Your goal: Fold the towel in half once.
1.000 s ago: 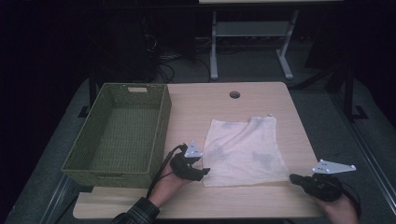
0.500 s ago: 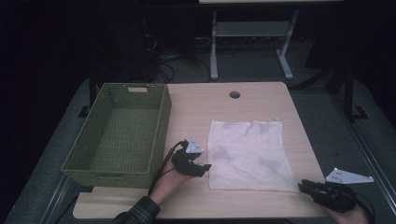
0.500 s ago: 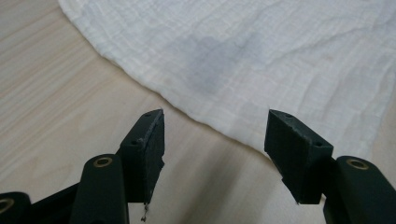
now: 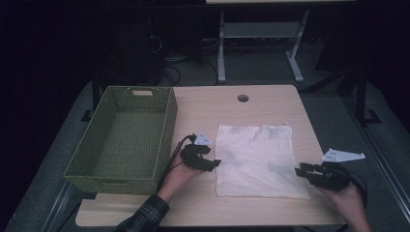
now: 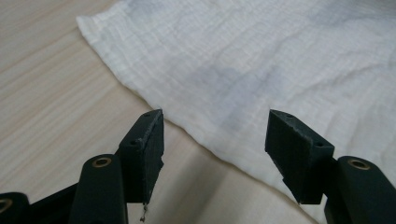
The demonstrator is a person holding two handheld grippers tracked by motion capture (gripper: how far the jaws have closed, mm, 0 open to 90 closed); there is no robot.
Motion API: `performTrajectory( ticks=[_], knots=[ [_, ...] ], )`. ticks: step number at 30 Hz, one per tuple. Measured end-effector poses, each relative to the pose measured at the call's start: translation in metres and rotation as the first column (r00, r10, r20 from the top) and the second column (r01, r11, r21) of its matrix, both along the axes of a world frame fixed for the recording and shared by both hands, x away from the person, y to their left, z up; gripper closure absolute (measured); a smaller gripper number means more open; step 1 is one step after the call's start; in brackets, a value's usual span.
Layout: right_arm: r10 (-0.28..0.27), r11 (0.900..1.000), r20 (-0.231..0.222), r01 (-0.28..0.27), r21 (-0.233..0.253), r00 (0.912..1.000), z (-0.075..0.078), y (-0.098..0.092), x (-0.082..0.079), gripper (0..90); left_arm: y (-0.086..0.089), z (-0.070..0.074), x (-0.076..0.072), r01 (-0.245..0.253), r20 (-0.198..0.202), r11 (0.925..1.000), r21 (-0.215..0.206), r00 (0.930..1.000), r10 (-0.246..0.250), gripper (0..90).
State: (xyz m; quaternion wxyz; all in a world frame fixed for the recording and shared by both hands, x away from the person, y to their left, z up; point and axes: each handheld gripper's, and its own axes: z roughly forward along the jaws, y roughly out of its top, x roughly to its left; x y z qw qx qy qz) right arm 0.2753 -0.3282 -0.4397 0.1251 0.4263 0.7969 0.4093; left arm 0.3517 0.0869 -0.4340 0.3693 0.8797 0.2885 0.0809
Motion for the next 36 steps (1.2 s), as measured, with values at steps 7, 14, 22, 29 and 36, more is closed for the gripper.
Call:
performTrajectory(
  ticks=[7,14,22,29,36],
  knots=[
    [-0.006,1.0,0.009,0.006,0.019,0.9999,0.007,0.001,0.042,63.2,-0.01,0.006,0.025,-0.012,0.009,0.9999,-0.004,0.9999,0.012,37.4],
    [-0.026,1.0,0.014,0.026,-0.003,0.9996,0.006,0.004,0.082,63.6,-0.02,0.008,0.05,-0.03,0.061,0.9995,0.009,0.9977,0.03,40.3],
    [-0.053,0.998,0.028,0.054,-0.028,0.9982,0.009,0.001,0.124,65.2,-0.026,0.003,0.089,-0.068,0.082,0.9977,-0.003,0.9943,0.068,45.5],
    [-0.09,0.995,-0.009,0.089,-0.045,0.9959,0.0,-0.003,0.163,65.4,-0.026,-0.017,0.124,-0.113,0.051,0.9936,-0.004,0.9923,0.113,48.8],
    [-0.145,0.987,-0.048,0.141,-0.079,0.9883,-0.017,-0.015,0.181,65.3,-0.031,-0.031,0.136,-0.111,0.037,0.9935,0.027,0.9933,0.109,51.0]
  ],
)
